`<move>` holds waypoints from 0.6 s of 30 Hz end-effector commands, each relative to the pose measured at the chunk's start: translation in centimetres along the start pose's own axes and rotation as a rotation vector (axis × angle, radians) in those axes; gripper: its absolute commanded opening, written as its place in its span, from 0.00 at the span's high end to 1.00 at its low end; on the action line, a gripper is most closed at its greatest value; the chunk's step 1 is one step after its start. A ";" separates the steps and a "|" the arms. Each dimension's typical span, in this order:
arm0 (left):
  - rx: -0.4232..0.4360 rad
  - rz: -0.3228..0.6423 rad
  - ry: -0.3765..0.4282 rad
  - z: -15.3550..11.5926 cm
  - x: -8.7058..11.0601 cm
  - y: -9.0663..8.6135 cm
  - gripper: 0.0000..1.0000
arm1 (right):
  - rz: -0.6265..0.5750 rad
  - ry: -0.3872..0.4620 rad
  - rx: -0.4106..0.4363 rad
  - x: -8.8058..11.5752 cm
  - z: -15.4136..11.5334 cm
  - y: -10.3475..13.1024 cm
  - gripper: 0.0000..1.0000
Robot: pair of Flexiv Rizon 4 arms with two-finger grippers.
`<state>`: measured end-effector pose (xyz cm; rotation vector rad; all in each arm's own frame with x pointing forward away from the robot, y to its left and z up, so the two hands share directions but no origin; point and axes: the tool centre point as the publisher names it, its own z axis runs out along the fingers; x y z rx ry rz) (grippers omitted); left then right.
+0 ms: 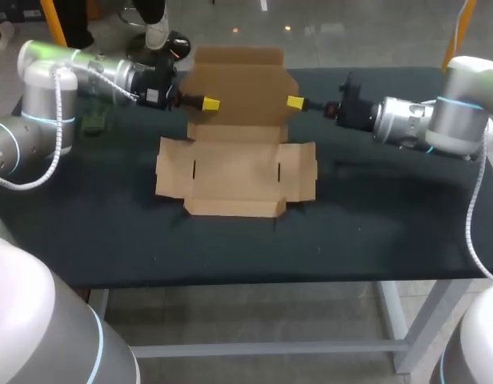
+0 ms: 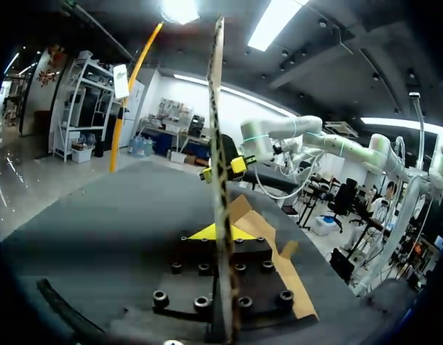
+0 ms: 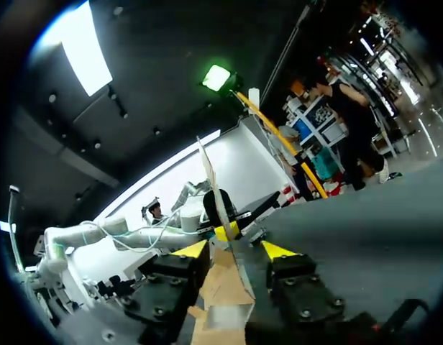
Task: Assemble the packaging by folding the flat box into shape, placing the metal phone stand inside, and closing the box properly
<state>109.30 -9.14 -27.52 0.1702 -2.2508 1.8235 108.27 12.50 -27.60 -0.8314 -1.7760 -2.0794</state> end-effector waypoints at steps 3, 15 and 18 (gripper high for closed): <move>0.002 -0.005 0.026 -0.5 -1.4 -0.4 1.00 | -0.029 -0.144 0.024 2.7 -2.4 0.3 0.54; 0.015 0.003 0.024 -0.5 -3.2 -1.9 1.00 | -0.073 -0.274 0.021 4.4 -6.1 0.1 1.00; 0.014 0.006 0.014 -0.3 -3.5 -2.3 1.00 | -0.083 -0.290 0.024 4.8 -6.5 -0.1 1.00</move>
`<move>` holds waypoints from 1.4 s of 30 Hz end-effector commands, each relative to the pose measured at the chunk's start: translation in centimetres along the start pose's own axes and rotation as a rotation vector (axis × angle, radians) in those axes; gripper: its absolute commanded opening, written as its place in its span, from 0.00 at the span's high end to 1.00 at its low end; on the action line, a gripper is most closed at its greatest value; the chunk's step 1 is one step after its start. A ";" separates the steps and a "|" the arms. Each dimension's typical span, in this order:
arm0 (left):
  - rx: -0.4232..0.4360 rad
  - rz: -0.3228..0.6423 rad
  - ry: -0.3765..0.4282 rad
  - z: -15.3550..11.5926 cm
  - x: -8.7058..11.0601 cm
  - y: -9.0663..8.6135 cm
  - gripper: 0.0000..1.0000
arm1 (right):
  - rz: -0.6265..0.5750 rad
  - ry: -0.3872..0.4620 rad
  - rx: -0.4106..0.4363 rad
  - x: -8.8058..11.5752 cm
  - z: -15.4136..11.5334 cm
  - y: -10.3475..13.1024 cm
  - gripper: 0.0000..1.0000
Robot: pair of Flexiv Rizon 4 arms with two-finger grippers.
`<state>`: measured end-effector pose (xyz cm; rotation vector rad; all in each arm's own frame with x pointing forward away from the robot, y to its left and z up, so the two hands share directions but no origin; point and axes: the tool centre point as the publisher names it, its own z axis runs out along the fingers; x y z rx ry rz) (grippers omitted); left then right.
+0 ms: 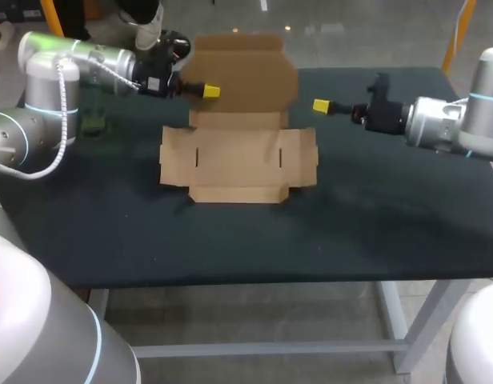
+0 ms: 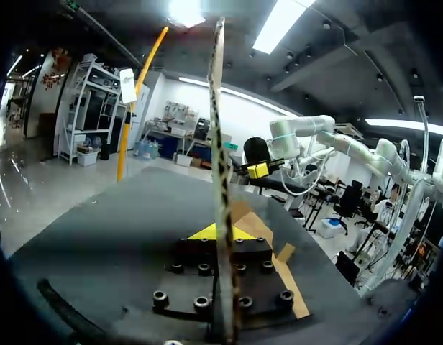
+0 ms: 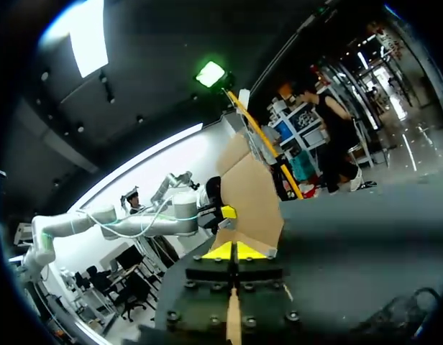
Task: Assemble the packaging by folding the flat box into shape, placing the metal phone stand inside, and closing the box properly
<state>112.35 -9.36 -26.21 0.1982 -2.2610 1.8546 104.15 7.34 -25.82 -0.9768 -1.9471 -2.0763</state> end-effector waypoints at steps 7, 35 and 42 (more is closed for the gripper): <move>-0.015 0.020 0.016 0.3 -0.6 -1.2 1.00 | -0.018 -0.166 0.013 2.6 -1.9 -0.7 1.00; -0.035 0.029 -0.019 0.4 0.2 -1.8 1.00 | -0.035 -0.256 0.042 4.6 -1.2 -2.6 1.00; -0.029 0.079 -0.085 0.4 2.2 -2.6 1.00 | -0.199 -0.301 0.062 7.2 -3.8 -4.4 1.00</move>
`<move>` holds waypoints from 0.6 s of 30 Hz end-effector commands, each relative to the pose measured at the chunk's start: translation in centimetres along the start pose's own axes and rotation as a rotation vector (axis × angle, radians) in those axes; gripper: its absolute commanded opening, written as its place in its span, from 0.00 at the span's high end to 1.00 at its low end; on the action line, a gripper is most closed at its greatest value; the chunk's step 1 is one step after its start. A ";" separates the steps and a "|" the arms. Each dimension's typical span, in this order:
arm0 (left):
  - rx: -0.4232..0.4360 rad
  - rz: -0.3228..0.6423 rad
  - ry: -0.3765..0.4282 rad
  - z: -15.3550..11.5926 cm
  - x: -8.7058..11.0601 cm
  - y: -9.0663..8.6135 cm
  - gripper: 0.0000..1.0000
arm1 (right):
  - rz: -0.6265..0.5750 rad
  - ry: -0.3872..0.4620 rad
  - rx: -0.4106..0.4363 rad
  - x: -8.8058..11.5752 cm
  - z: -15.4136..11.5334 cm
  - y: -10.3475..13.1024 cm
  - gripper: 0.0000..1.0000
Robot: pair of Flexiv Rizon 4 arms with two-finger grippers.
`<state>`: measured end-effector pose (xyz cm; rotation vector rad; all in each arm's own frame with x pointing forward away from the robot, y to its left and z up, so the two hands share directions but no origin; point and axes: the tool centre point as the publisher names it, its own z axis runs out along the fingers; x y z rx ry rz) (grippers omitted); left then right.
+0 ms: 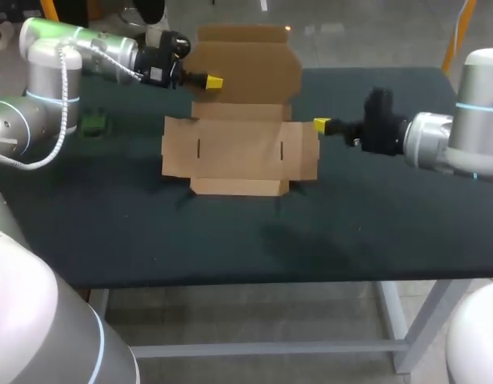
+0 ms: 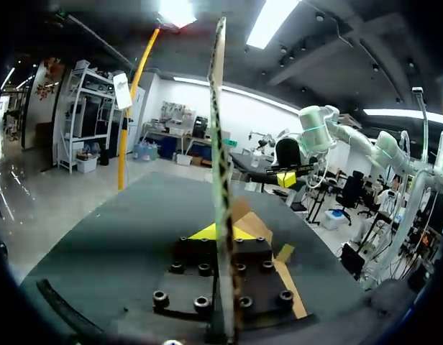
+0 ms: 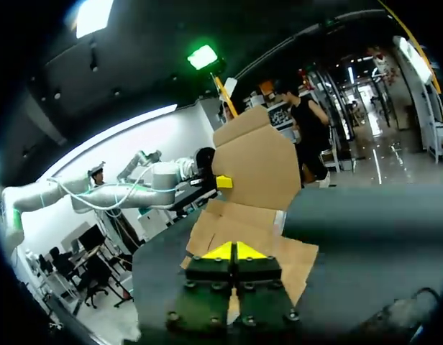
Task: Assemble the packaging by folding the flat box into shape, placing the metal phone stand inside, and closing the box properly
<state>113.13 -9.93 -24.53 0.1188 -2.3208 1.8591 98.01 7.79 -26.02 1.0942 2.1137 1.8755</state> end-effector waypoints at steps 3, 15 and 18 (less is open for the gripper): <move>0.001 0.018 -0.092 0.1 3.3 -1.4 1.00 | -0.074 -0.050 -0.009 2.4 -3.2 -1.9 1.00; 0.018 0.052 -0.123 0.6 7.1 -3.2 1.00 | -0.072 -0.072 0.021 3.8 -5.9 -4.1 1.00; 0.034 0.037 -0.148 0.6 8.1 -3.6 1.00 | -0.073 -0.063 0.024 4.1 -6.3 -4.4 1.00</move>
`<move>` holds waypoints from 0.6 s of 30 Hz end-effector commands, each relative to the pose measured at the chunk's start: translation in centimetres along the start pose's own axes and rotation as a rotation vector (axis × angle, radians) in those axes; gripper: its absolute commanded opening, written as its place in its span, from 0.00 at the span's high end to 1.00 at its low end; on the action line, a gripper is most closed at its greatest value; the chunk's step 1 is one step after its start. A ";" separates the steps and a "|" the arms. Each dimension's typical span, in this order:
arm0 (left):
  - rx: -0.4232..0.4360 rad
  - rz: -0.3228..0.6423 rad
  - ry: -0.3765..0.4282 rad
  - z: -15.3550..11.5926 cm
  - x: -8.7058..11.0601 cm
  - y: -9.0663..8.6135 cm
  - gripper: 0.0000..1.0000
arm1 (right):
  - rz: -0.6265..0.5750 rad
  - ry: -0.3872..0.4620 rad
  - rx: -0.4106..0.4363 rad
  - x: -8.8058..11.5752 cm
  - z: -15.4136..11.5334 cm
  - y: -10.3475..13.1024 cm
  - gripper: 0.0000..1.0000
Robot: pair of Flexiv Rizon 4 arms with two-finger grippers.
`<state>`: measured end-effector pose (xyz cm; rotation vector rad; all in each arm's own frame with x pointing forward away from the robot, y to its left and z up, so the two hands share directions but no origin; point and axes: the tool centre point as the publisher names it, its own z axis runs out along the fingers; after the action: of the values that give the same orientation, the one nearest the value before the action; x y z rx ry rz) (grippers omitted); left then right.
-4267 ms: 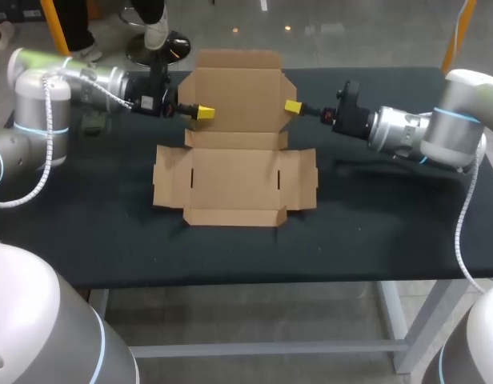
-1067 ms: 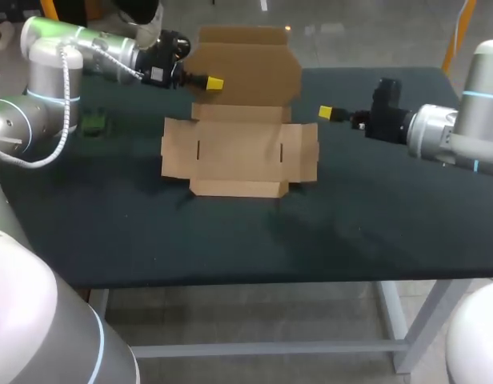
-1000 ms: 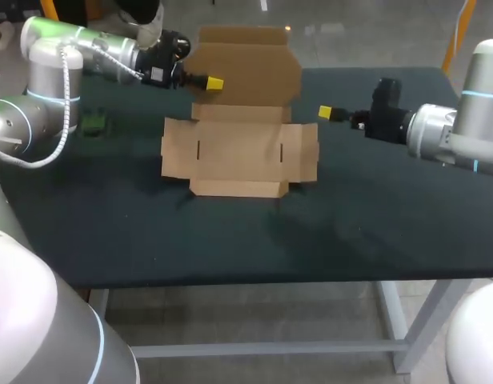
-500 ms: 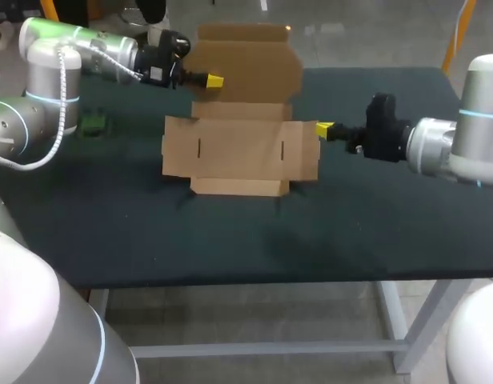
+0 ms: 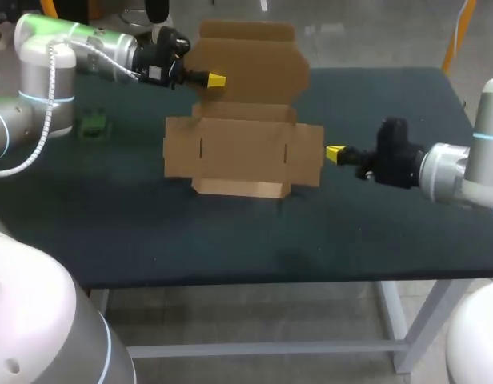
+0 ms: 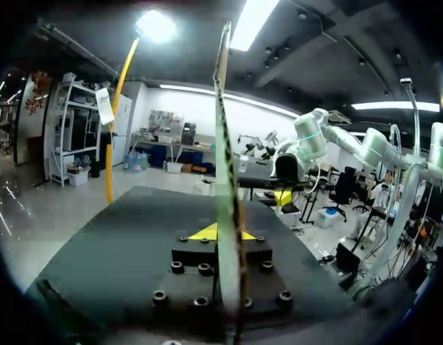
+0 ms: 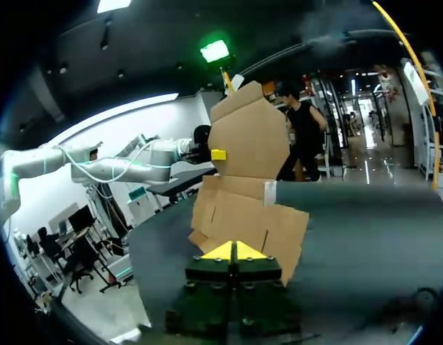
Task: Assemble the packaging by folding the flat box into shape, placing the metal phone stand inside, and closing the box properly
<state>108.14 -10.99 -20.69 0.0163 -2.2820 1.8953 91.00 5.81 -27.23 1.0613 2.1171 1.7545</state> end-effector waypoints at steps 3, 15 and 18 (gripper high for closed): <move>0.016 -0.019 -0.220 0.1 3.4 -1.2 1.00 | -0.008 0.011 0.003 0.6 -1.5 -0.7 1.00; 0.021 -0.010 -0.255 0.4 6.9 -3.3 1.00 | -0.002 0.041 0.012 0.7 -1.9 -1.4 1.00; 0.030 -0.007 -0.276 0.1 7.6 -3.7 1.00 | -0.001 0.045 0.013 0.8 -1.9 -1.5 1.00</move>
<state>102.09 -11.35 -16.54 0.0296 -2.2553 1.9351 88.85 4.97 -27.77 1.0371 2.1608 1.7766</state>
